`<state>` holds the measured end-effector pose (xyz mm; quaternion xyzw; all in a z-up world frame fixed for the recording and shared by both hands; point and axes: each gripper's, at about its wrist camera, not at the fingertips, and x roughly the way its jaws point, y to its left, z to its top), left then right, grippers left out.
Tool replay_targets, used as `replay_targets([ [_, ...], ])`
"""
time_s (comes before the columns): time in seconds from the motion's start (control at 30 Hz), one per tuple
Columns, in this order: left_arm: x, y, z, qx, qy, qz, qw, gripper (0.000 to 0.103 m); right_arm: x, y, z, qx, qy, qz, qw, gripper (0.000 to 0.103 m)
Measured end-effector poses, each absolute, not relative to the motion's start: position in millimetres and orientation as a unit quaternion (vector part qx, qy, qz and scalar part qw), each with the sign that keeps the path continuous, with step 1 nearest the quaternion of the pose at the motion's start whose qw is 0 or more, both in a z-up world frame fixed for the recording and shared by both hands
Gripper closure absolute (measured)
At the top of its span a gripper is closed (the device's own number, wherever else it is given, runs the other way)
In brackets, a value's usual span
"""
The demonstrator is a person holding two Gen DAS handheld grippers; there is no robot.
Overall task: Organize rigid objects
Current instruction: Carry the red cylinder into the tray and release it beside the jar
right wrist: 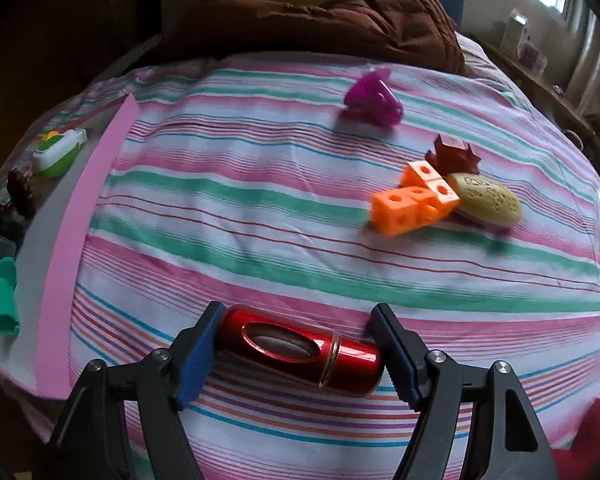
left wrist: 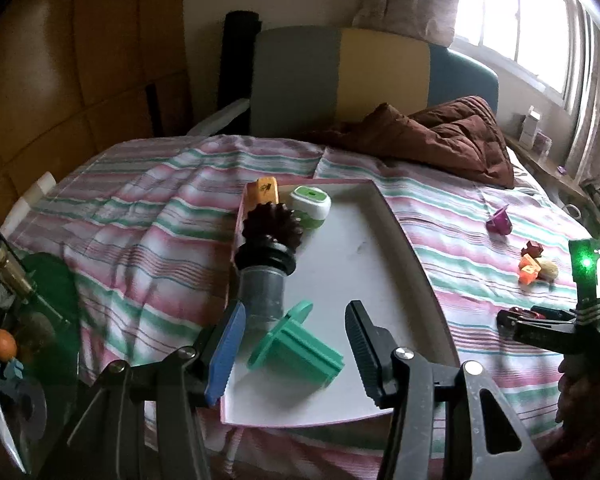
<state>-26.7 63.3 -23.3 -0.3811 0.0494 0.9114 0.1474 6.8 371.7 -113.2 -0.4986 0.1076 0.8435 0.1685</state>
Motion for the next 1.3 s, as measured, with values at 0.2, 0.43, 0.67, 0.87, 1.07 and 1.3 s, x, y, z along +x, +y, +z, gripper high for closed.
replay_targets([
  [0.2,-27.9,53.9,-26.8,-0.384,0.046,0.912,0.135,0.05,7.4,358.7,-111.2,-0.482,0.11,0.851,0.178,0.029],
  [0.43,-32.6,47.2,-30.2,-0.386,0.042,0.914,0.118,0.05,8.3,350.3,-111.2,-0.473,0.102,0.856,0.179,0.029],
  [0.67,-39.0,97.5,-15.3,-0.379,0.053,0.904,0.192,0.05,1.5,346.2,-111.2,-0.471,0.117,0.855,0.185,0.029],
  [0.87,-33.9,115.0,-14.1,-0.368,0.082,0.907,0.188,0.05,-1.3,341.0,-106.3,-0.462,0.126,0.86,0.175,0.029],
  [1.07,-40.3,96.7,-26.8,-0.386,0.078,0.907,0.152,0.05,-20.3,315.0,-76.5,-0.425,0.11,0.887,0.143,0.029],
  [1.3,-44.7,68.6,-31.0,-0.39,0.063,0.91,0.125,0.05,-49.7,265.6,-52.2,-0.403,0.066,0.91,0.078,0.029],
])
